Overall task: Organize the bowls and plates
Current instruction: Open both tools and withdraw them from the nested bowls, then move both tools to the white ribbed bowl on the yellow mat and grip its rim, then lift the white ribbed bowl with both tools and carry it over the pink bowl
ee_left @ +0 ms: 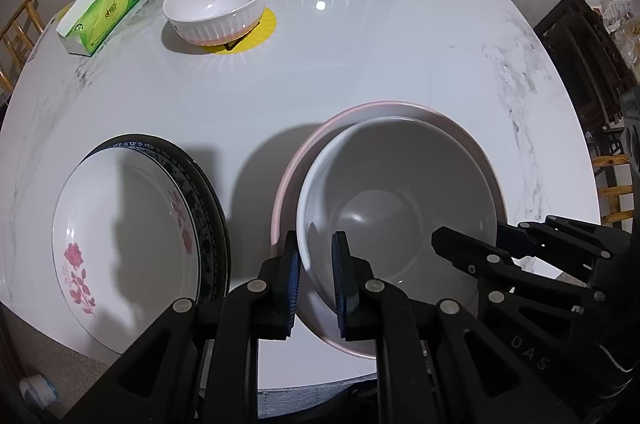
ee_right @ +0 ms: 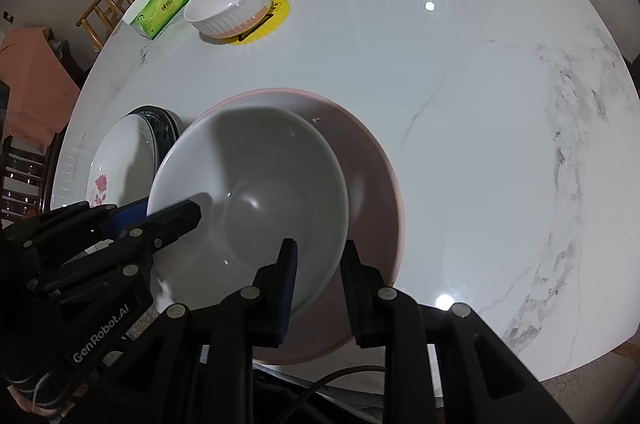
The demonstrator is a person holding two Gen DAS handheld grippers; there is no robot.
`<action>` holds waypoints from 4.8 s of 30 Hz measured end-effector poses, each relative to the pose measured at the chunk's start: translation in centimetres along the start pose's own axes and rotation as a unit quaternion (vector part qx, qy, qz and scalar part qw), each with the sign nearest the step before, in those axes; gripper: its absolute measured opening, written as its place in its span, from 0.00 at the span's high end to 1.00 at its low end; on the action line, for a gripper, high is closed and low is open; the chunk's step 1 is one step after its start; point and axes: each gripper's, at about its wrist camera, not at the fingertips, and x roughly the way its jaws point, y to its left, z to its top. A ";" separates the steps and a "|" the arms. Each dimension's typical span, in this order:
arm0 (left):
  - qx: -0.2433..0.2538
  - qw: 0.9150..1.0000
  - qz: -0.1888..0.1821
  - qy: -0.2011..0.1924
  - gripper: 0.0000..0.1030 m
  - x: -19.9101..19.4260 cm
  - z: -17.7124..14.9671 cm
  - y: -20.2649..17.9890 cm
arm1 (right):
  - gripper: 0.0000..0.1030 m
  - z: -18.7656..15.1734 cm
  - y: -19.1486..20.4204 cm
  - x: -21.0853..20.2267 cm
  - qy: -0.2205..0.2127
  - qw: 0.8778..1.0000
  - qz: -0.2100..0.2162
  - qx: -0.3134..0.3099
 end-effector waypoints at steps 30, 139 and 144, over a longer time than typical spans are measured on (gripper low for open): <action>-0.005 1.000 -0.030 -0.001 0.77 -0.2 0.0 0.6 | 0.72 -0.6 0.9 -0.5 -0.019 0.999 -0.037 -0.028; -0.153 0.985 -0.057 -0.052 0.82 8.2 18.5 14.1 | 0.81 24.5 2.4 8.4 -0.037 0.995 0.084 -0.047; -0.132 0.988 -0.058 -0.060 0.82 6.7 18.4 12.0 | 0.81 23.3 1.0 6.4 -0.047 0.995 0.080 -0.043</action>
